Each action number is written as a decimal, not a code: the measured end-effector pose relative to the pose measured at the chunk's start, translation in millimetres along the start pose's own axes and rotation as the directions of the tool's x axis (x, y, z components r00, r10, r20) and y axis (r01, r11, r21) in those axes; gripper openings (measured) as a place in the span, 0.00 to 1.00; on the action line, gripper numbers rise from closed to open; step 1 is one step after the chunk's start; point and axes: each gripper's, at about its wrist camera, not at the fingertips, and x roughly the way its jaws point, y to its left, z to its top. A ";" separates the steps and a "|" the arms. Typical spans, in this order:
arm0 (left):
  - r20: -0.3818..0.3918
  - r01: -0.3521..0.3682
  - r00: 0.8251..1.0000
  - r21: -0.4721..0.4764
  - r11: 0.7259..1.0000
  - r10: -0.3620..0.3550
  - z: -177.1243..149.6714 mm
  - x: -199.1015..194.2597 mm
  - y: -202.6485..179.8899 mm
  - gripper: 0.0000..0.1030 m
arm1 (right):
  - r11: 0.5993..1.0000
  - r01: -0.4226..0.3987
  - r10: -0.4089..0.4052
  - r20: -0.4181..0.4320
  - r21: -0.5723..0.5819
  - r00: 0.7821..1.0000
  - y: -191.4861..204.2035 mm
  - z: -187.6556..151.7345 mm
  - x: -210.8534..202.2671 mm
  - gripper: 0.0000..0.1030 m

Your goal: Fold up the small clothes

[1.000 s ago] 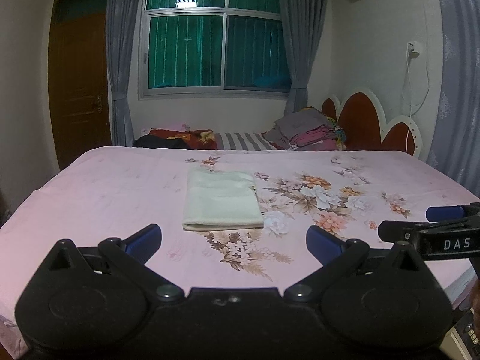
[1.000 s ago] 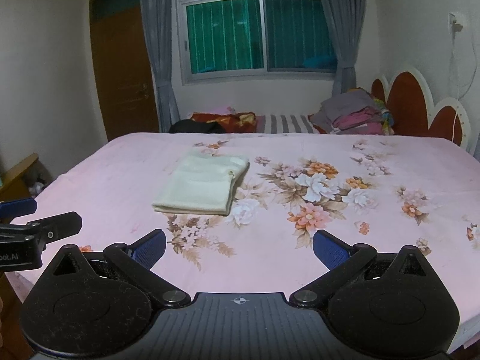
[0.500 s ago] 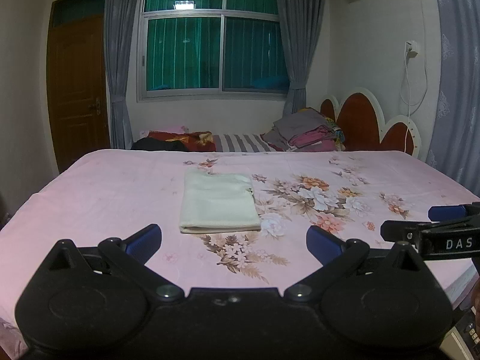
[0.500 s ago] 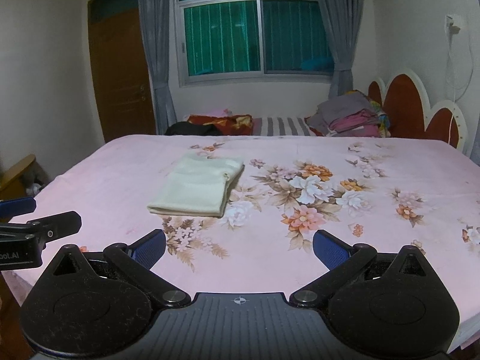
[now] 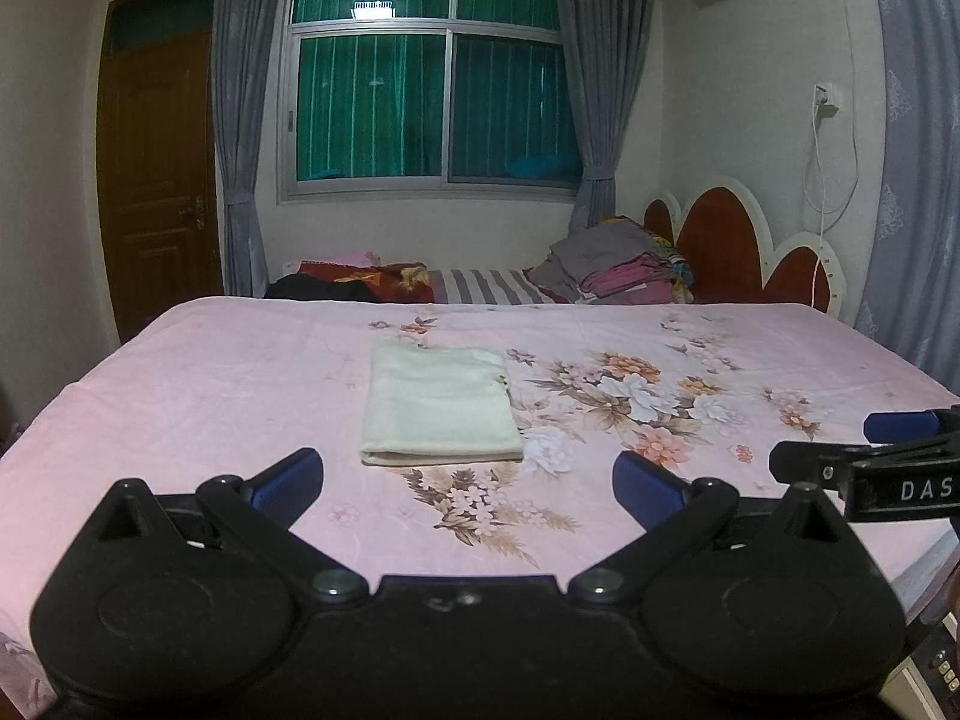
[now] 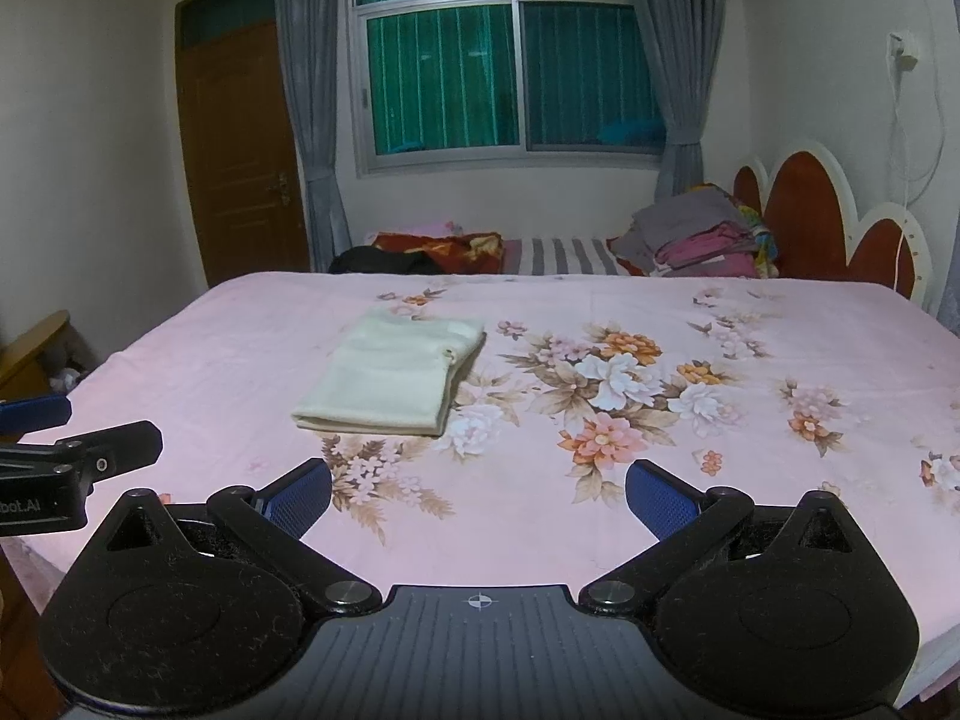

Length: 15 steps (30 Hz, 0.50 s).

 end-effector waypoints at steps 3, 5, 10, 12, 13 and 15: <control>0.002 0.000 1.000 -0.001 1.000 0.000 0.6 0.3 1.5 1.00 | 1.000 0.003 -0.003 -0.002 -0.005 1.000 -1.2 0.2 -0.7 1.00; 0.003 0.002 1.000 -0.003 1.000 -0.002 0.9 0.8 2.0 1.00 | 1.000 0.002 -0.002 -0.001 -0.003 1.000 -1.2 0.1 -0.7 1.00; 0.005 0.001 1.000 -0.003 1.000 -0.001 1.0 1.6 3.4 1.00 | 1.000 0.002 -0.002 0.001 -0.005 1.000 -1.1 -0.2 -1.2 1.00; 0.005 -0.002 1.000 -0.002 1.000 0.002 1.2 2.2 3.4 1.00 | 1.000 0.001 -0.001 0.001 -0.004 1.000 -1.2 -0.2 -1.3 1.00; 0.006 -0.001 1.000 -0.003 1.000 0.001 0.9 1.5 2.9 1.00 | 1.000 0.003 -0.003 0.002 -0.005 1.000 -0.7 -0.3 -1.2 1.00; 0.006 -0.002 1.000 -0.004 1.000 0.002 0.6 1.0 2.4 1.00 | 1.000 0.004 -0.004 0.002 -0.007 1.000 -0.8 -0.3 -1.0 1.00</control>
